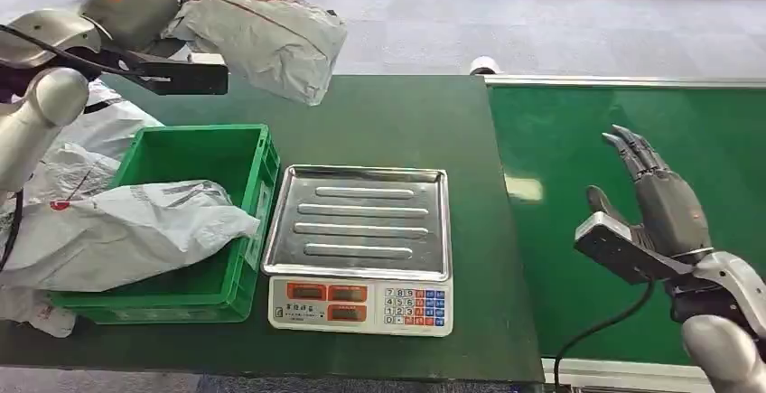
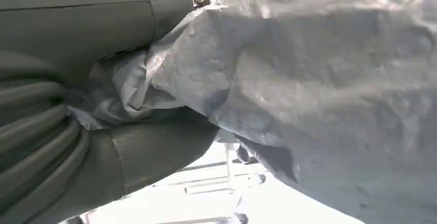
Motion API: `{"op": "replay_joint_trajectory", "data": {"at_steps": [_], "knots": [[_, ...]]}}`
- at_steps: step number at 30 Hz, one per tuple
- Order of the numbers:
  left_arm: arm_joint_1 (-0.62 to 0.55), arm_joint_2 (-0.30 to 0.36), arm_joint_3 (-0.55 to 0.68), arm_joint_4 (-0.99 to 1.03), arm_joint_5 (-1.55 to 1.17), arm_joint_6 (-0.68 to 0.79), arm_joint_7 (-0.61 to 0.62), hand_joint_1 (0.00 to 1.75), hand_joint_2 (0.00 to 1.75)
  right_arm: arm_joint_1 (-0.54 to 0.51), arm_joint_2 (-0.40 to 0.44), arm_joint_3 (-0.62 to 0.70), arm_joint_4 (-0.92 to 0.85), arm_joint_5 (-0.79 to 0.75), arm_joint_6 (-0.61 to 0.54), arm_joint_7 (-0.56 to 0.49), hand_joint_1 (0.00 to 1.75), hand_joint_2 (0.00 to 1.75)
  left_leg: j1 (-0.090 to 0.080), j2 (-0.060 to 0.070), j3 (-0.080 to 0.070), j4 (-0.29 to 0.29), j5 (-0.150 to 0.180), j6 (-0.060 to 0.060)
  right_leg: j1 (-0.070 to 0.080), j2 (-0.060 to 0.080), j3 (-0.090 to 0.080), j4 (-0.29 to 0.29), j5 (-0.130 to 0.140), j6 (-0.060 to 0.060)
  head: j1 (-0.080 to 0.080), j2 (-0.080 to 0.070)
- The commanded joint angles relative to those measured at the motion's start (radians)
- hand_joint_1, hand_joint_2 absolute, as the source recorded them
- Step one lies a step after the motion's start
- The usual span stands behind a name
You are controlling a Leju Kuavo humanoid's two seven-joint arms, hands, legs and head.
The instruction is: Moved the parcel from conveyor to table for the left to box.
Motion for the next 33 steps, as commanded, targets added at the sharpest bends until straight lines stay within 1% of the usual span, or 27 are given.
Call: {"op": "replay_joint_trajectory", "data": {"at_steps": [1,2,3,4,5,6,8,9,10,11,12,13,14,15,16,17,18,19,20,22,23,24,25,26,29,30,33], "knots": [[0.051,0.188,-0.009,-0.003,0.044,-0.017,-0.016,1.75,1.75,0.081,-0.008,-0.081,-0.048,-0.013,-0.011,0.004,0.0,0.0,0.0,0.001,0.0,-0.001,0.0,0.0,0.001,0.002,0.0,-0.001,0.0,-0.001,0.0,0.0],[0.074,0.227,-0.022,-0.02,0.055,-0.013,-0.011,1.75,1.75,0.094,-0.008,-0.091,-0.054,-0.014,-0.011,0.003,0.0,0.0,0.0,0.004,0.001,-0.002,0.0,0.0,0.001,0.005,-0.001,-0.002,0.001,-0.001,0.001,0.0],[0.13,0.292,-0.018,-0.053,0.073,-0.019,-0.012,1.75,1.75,0.122,-0.009,-0.107,-0.07,-0.013,-0.013,0.001,0.0,0.0,-0.001,0.004,0.001,-0.003,0.0,0.0,0.0,0.005,-0.001,-0.001,0.001,-0.001,0.0,0.0],[0.192,0.338,-0.003,-0.072,0.08,0.005,-0.02,1.75,1.75,0.152,-0.004,-0.128,-0.085,-0.013,-0.01,0.0,0.0,0.0,0.0,0.005,0.002,-0.005,0.0,0.0,0.0,0.006,0.0,-0.003,0.001,-0.001,0.0,0.0],[0.247,0.365,0.025,-0.083,0.084,0.011,-0.023,1.75,1.75,0.169,-0.003,-0.137,-0.096,-0.011,-0.012,-0.002,0.0,0.0,0.0,0.007,0.003,-0.006,0.0,-0.001,0.0,0.008,0.0,-0.004,0.002,-0.001,0.0,0.0],[0.334,0.398,0.062,-0.099,0.089,0.032,-0.015,1.75,1.75,0.195,-0.004,-0.149,-0.108,-0.011,-0.015,-0.004,0.0,0.0,-0.001,0.009,0.005,-0.008,0.0,-0.001,-0.001,0.01,0.001,-0.004,0.001,-0.001,0.0,0.0],[0.421,0.417,0.101,-0.109,0.106,0.07,-0.012,1.75,1.75,0.212,-0.006,-0.158,-0.12,-0.011,-0.016,-0.004,0.0,0.0,-0.001,0.01,0.007,-0.01,0.0,-0.001,-0.001,0.012,0.002,-0.006,0.001,-0.002,0.0,0.0],[0.508,0.44,0.147,-0.124,0.116,0.089,-0.011,1.75,1.75,0.222,-0.006,-0.167,-0.127,-0.011,-0.017,-0.004,0.0,0.0,-0.001,0.012,0.007,-0.01,-0.001,-0.002,-0.001,0.014,0.002,-0.006,0.002,-0.002,0.001,0.0],[0.589,0.455,0.199,-0.152,0.125,0.086,-0.002,1.75,1.75,0.23,-0.008,-0.173,-0.132,-0.011,-0.018,-0.004,0.0,0.0,-0.002,0.011,0.006,-0.008,-0.001,-0.002,-0.002,0.012,0.0,-0.003,0.0,-0.002,0.0,0.0],[0.654,0.462,0.25,-0.166,0.123,0.093,-0.004,1.75,1.75,0.232,-0.008,-0.176,-0.132,-0.01,-0.018,-0.004,0.0,0.0,-0.001,0.014,0.006,-0.008,-0.002,-0.003,-0.001,0.016,-0.001,-0.004,0.0,-0.003,0.0,0.0],[0.729,0.46,0.305,-0.182,0.116,0.093,0.004,1.75,1.75,0.236,-0.012,-0.178,-0.134,-0.01,-0.018,-0.004,0.0,0.0,-0.001,0.015,0.004,-0.007,-0.002,-0.003,0.0,0.016,-0.002,-0.003,0.0,-0.002,0.0,0.0],[0.809,0.451,0.358,-0.191,0.094,0.108,0.007,1.75,1.75,0.251,-0.014,-0.186,-0.139,-0.008,-0.022,-0.005,0.0,0.0,0.0,0.012,0.004,-0.007,-0.002,-0.003,0.0,0.014,-0.002,-0.003,0.0,-0.002,0.0,0.0],[0.867,0.437,0.409,-0.201,0.07,0.124,0.003,1.75,1.75,0.262,-0.014,-0.193,-0.145,-0.008,-0.023,-0.005,0.0,0.0,-0.001,0.012,0.004,-0.006,-0.002,-0.003,-0.001,0.013,-0.003,-0.002,-0.001,-0.002,0.0,0.0],[0.938,0.41,0.466,-0.205,0.04,0.121,-0.001,1.75,1.75,0.296,-0.018,-0.208,-0.161,-0.01,-0.026,-0.007,0.0,0.0,0.0,0.013,0.007,-0.011,-0.001,-0.003,0.001,0.015,0.001,-0.008,0.001,-0.003,0.0,0.0],[0.975,0.382,0.502,-0.203,0.003,0.118,-0.003,1.75,1.75,0.317,-0.007,-0.221,-0.171,-0.01,-0.029,-0.011,0.0,0.0,-0.001,0.012,0.003,-0.006,-0.002,-0.003,0.0,0.013,-0.003,-0.003,-0.001,-0.003,0.001,0.0],[0.99,0.365,0.517,-0.197,-0.016,0.121,-0.008,1.75,1.75,0.329,-0.003,-0.221,-0.174,-0.006,-0.031,-0.016,0.0,0.0,-0.001,0.009,0.004,-0.008,-0.001,-0.003,-0.001,0.01,-0.001,-0.005,-0.001,-0.003,0.0,0.0],[0.99,0.332,0.525,-0.181,-0.052,0.115,-0.013,1.75,1.75,0.327,0.012,-0.215,-0.173,0.008,-0.035,-0.019,0.0,0.0,0.0,0.008,0.005,-0.009,-0.002,-0.002,0.0,0.01,0.0,-0.006,-0.001,-0.003,0.0,0.0],[0.983,0.31,0.523,-0.168,-0.073,0.116,-0.018,1.75,1.75,0.322,0.02,-0.205,-0.17,0.016,-0.035,-0.018,0.0,0.0,0.0,0.009,0.003,-0.007,-0.002,-0.003,-0.001,0.01,-0.003,-0.004,-0.002,-0.003,0.0,0.0],[0.979,0.303,0.522,-0.163,-0.08,0.117,-0.019,1.75,1.75,0.318,0.022,-0.201,-0.169,0.02,-0.036,-0.017,0.0,0.0,0.001,0.007,0.003,-0.008,-0.001,-0.003,0.0,0.009,-0.001,-0.006,-0.001,-0.003,0.001,0.0],[0.942,0.246,0.5,-0.128,-0.167,0.13,-0.028,1.75,1.75,0.275,0.036,-0.168,-0.151,0.051,-0.036,-0.007,0.0,0.0,0.0,0.008,0.003,-0.008,-0.001,-0.003,0.001,0.009,-0.001,-0.006,0.0,-0.003,0.0,0.0],[0.924,0.231,0.491,-0.119,-0.182,0.13,-0.024,0.8,1.75,0.255,0.038,-0.158,-0.143,0.055,-0.033,-0.003,0.0,0.0,-0.001,0.008,0.002,-0.007,-0.001,-0.002,0.0,0.009,-0.002,-0.005,-0.001,-0.003,0.0,0.0],[0.884,0.211,0.469,-0.099,-0.219,0.144,-0.028,0.0,1.75,0.237,0.036,-0.148,-0.136,0.06,-0.032,0.005,0.0,0.0,0.0,0.008,0.003,-0.008,0.0,-0.002,0.001,0.009,-0.001,-0.007,0.001,-0.003,0.0,0.0],[0.84,0.191,0.452,-0.077,-0.23,0.137,-0.03,0.0,0.0,0.224,0.032,-0.143,-0.133,0.06,-0.032,0.009,0.0,0.0,0.0,0.007,0.003,-0.01,0.001,-0.002,0.001,0.009,0.0,-0.008,0.002,-0.003,0.0,0.0],[0.817,0.185,0.443,-0.071,-0.234,0.126,-0.03,0.0,0.0,0.221,0.03,-0.143,-0.132,0.06,-0.031,0.011,0.0,0.0,0.0,0.008,0.001,-0.005,-0.002,-0.002,0.0,0.009,-0.003,-0.003,-0.001,-0.003,0.0,0.0],[0.759,0.177,0.425,-0.07,-0.232,0.105,-0.033,0.0,0.0,0.249,0.005,-0.163,-0.147,0.05,-0.03,0.016,0.0,0.0,0.0,0.005,-0.001,-0.004,-0.001,-0.002,0.0,0.006,-0.003,-0.003,0.0,-0.002,0.0,0.0],[0.748,0.184,0.424,-0.079,-0.23,0.106,-0.03,0.0,0.0,0.261,-0.003,-0.172,-0.153,0.046,-0.031,0.013,0.0,0.0,0.001,0.002,-0.001,-0.005,0.001,-0.002,0.001,0.004,-0.002,-0.005,0.001,-0.002,0.0,0.0],[0.716,0.198,0.416,-0.119,-0.217,0.1,-0.038,0.0,0.0,0.308,-0.019,-0.207,-0.176,0.032,-0.039,0.003,0.0,0.0,0.0,0.002,-0.002,-0.003,0.0,-0.002,0.001,0.004,-0.003,-0.003,0.001,-0.002,0.0,0.0]]}}
